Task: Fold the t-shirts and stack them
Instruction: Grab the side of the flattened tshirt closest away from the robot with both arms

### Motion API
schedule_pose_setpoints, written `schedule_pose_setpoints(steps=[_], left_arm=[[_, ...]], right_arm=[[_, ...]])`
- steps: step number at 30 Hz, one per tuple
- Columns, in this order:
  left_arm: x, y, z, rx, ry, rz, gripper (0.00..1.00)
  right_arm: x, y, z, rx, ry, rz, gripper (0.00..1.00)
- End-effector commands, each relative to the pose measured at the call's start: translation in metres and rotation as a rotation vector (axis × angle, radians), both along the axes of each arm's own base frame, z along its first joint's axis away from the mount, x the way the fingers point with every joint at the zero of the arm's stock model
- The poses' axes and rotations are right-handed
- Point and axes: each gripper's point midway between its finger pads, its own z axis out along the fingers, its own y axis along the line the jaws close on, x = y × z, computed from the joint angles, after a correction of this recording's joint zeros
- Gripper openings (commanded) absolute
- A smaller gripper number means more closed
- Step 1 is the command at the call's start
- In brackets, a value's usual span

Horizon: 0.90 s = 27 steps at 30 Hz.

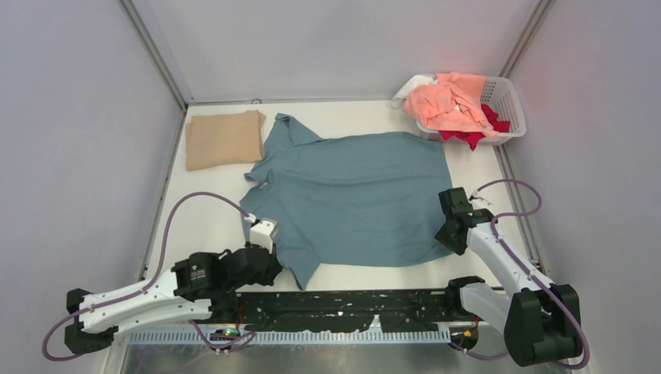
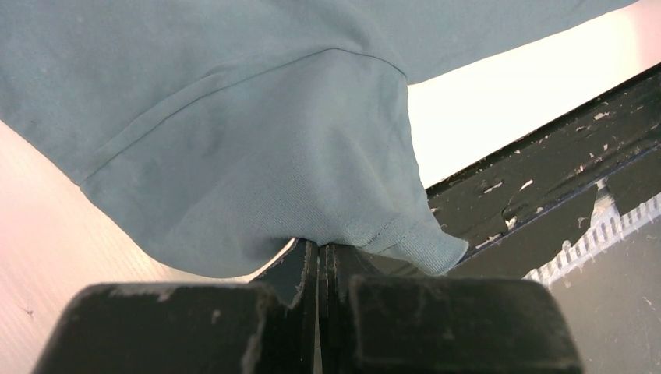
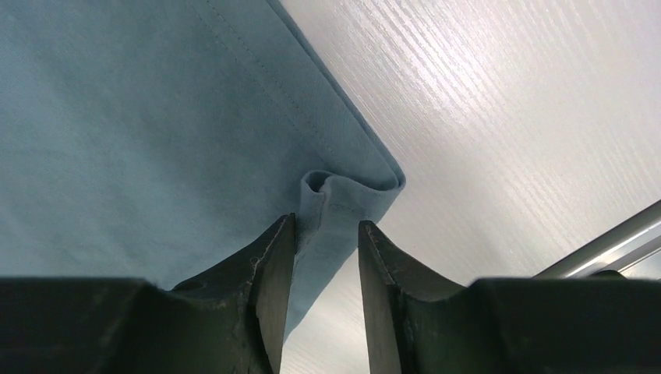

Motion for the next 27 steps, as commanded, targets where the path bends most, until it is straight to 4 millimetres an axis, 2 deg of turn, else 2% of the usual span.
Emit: schedule_pose_setpoints(steps=[1, 7, 9, 12, 15, 17, 18, 23, 27], left_arm=[[0.006, -0.005, 0.005, -0.037, -0.028, 0.017, 0.00], [0.006, -0.003, 0.004, -0.038, -0.024, 0.026, 0.00], [0.006, -0.002, 0.004, -0.037, -0.027, 0.031, 0.00], [0.008, -0.001, 0.006, -0.047, -0.036, 0.041, 0.00], [0.010, 0.000, 0.009, -0.052, -0.049, 0.053, 0.00], [0.015, 0.002, 0.016, -0.052, -0.075, 0.070, 0.00], [0.025, 0.004, 0.030, -0.061, -0.134, 0.097, 0.00], [0.052, -0.002, 0.060, -0.061, -0.257, 0.133, 0.00], [0.088, -0.003, 0.082, -0.032, -0.338, 0.197, 0.00]], right_arm=[[0.011, -0.001, 0.007, -0.007, -0.030, -0.003, 0.40], [0.008, -0.001, -0.004, -0.010, 0.020, 0.006, 0.36], [0.008, -0.002, -0.003, -0.019, 0.013, 0.004, 0.30], [0.010, -0.007, 0.005, -0.043, -0.026, -0.007, 0.14], [0.009, -0.011, 0.012, -0.056, -0.055, -0.012, 0.06], [0.009, -0.011, 0.016, -0.055, -0.075, -0.011, 0.06], [0.011, -0.008, 0.020, -0.037, -0.088, -0.003, 0.06], [0.027, 0.000, 0.035, -0.007, -0.145, 0.033, 0.06], [0.045, 0.007, 0.048, 0.015, -0.185, 0.074, 0.06]])
